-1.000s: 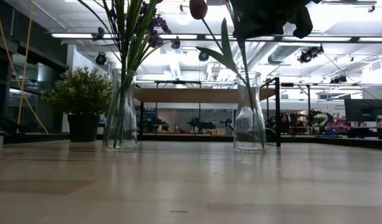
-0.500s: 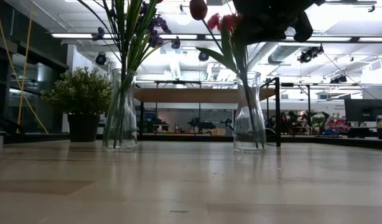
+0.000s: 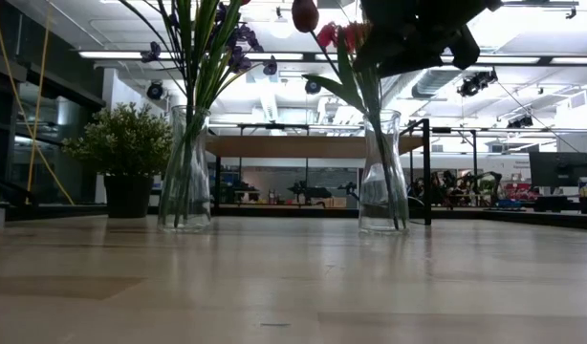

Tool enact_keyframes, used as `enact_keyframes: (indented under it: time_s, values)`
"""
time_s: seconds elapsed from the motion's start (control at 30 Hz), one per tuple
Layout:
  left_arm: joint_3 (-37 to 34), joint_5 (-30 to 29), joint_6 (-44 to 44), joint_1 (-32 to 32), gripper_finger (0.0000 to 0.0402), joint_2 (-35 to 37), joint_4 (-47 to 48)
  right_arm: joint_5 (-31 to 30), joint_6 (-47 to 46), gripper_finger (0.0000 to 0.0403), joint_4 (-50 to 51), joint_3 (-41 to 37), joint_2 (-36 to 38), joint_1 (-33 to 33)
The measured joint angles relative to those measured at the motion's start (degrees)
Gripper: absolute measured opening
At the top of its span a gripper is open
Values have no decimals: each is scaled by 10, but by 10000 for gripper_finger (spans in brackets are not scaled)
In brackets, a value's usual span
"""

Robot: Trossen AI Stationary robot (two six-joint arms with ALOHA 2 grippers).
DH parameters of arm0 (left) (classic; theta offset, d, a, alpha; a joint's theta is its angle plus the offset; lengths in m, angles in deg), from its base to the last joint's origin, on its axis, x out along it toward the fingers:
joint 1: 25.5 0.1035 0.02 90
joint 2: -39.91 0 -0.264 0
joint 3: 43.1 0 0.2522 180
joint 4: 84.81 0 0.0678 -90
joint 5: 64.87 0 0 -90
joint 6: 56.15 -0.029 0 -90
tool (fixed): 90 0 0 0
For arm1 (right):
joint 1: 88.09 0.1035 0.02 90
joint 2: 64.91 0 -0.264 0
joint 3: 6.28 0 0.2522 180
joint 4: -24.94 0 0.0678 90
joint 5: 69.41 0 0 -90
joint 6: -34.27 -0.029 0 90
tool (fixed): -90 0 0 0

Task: Pick and place flowers into a vace then onto a shelf
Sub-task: Put the top orange flowers into the right transparent vase

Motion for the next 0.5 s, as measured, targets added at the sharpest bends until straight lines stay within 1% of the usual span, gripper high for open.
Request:
enact_keyframes:
  time_s: [0.33,0.5]
  values:
    - [0,0,-1,0,207,0,0,12,1,197,8,0,6,0]
    - [0,0,-1,0,207,0,0,38,4,209,29,0,27,0]
